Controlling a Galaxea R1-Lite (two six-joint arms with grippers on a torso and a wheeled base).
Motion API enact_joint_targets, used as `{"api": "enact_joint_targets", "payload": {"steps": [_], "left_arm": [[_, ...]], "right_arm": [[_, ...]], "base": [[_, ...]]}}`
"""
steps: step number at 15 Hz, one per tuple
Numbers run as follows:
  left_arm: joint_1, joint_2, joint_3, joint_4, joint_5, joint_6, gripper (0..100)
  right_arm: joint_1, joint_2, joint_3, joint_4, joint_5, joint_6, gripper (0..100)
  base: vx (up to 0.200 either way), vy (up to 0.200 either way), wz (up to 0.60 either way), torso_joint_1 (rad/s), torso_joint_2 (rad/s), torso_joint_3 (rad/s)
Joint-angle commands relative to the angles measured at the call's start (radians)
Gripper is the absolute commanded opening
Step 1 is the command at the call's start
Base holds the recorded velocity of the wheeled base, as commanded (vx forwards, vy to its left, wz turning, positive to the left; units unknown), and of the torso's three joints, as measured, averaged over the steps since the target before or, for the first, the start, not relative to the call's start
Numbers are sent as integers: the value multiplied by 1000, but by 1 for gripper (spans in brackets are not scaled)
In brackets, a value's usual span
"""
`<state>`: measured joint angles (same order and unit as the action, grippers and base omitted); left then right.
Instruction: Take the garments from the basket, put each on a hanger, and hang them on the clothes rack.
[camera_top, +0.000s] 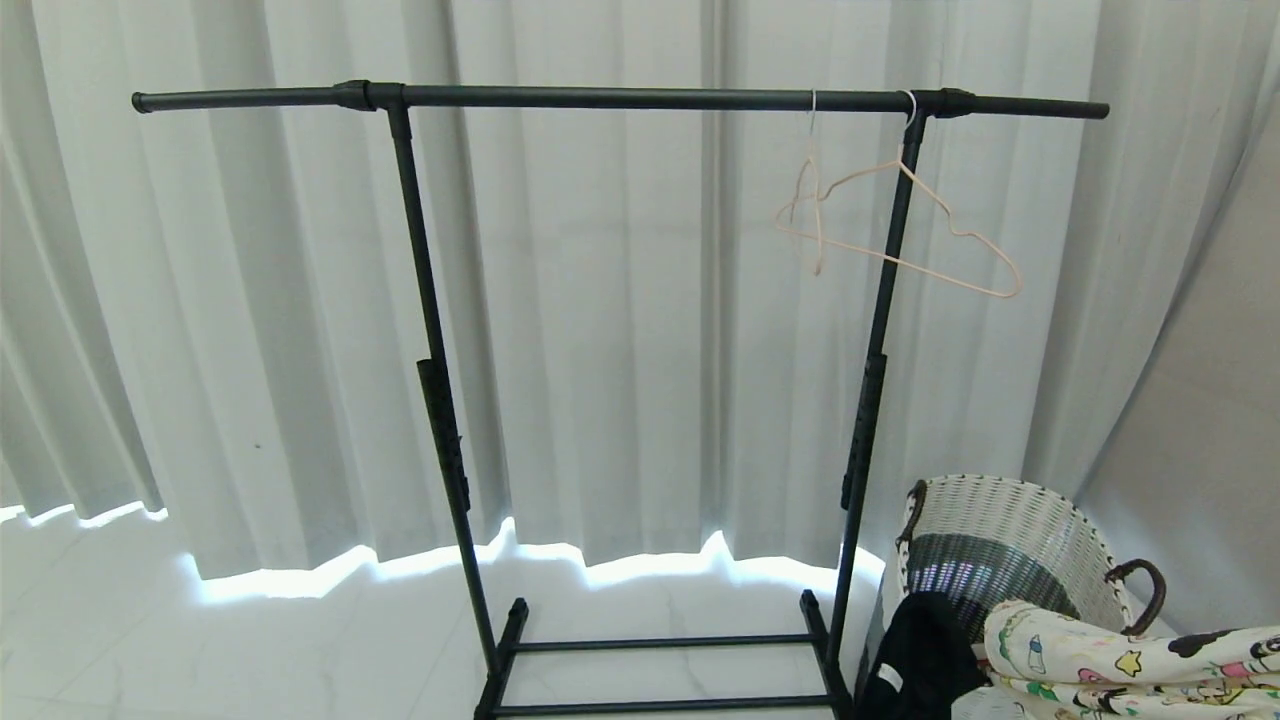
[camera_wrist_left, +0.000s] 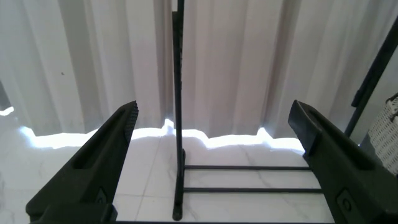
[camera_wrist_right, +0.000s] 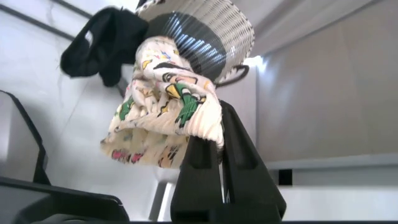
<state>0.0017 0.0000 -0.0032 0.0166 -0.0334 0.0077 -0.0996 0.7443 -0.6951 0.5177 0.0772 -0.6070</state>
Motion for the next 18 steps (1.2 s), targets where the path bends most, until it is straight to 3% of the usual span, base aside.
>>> {"api": "enact_joint_targets", "payload": {"steps": [1, 13, 15, 18], "left_arm": [[0, 0, 0, 0, 0, 0, 100], [0, 0, -1, -14, -11, 31, 100], [-20, 72, -121, -29, -83, -14, 100], [-26, 253, -274, -30, -88, -20, 100]], "right_arm": [[3, 10, 0, -1, 3, 0, 0], [147, 116, -20, -56, 44, 6, 0], [189, 138, -23, -70, 44, 6, 0], [241, 156, -21, -76, 44, 15, 0]], "base": [[-200, 0, 0, 7, -2, 2], [-17, 0, 0, 0, 0, 1], [0, 0, 0, 0, 0, 0], [0, 0, 0, 0, 0, 0]]}}
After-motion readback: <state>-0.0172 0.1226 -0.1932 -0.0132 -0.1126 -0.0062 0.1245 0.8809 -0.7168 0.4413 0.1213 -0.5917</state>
